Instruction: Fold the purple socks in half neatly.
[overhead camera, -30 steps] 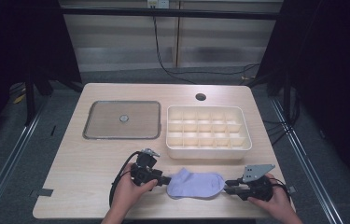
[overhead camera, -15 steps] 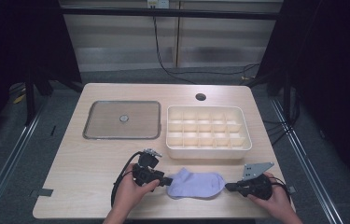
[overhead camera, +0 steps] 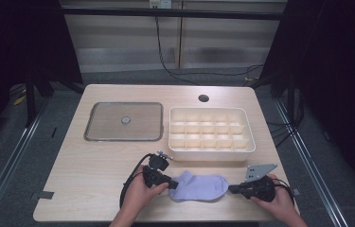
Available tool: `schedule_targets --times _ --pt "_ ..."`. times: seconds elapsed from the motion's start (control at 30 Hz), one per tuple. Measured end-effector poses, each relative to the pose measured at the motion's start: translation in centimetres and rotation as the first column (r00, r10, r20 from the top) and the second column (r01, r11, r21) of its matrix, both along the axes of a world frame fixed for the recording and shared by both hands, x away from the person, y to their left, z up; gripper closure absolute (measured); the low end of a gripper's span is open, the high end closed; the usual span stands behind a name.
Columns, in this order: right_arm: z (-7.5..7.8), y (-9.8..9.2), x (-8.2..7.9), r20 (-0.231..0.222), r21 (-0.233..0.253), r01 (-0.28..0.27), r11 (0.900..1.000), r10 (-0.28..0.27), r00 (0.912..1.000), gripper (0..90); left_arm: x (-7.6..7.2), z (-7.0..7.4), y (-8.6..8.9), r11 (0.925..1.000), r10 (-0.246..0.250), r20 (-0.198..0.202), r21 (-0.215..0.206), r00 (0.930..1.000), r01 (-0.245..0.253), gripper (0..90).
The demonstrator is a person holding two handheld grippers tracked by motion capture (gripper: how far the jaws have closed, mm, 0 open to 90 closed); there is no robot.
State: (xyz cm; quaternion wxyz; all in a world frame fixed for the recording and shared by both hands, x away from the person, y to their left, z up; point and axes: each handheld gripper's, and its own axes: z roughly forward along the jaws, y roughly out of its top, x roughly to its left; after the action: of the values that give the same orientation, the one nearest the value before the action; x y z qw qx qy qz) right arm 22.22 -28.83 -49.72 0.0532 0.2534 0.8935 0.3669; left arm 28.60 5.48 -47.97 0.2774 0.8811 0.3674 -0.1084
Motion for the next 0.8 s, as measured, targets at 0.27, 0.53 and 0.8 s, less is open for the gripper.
schedule_targets --times 0.27,0.53,0.8 --pt "0.0 0.0 0.0 0.001 0.000 0.000 1.000 0.000 1.0000 90.0 -0.2 0.0 -0.7 0.9994 0.005 -0.024 0.035 0.9997 -0.005 80.6" --pt "0.0 -0.1 0.1 0.001 0.002 -0.005 1.000 0.005 1.0000 90.0 0.3 -0.1 0.0 0.9998 0.018 -0.076 -0.007 0.9970 -0.019 81.6" --pt "0.0 0.0 0.1 0.001 0.003 -0.008 1.000 0.008 1.0000 90.0 0.5 0.9 0.2 0.9968 0.010 -0.090 -0.078 0.9959 -0.017 81.5"
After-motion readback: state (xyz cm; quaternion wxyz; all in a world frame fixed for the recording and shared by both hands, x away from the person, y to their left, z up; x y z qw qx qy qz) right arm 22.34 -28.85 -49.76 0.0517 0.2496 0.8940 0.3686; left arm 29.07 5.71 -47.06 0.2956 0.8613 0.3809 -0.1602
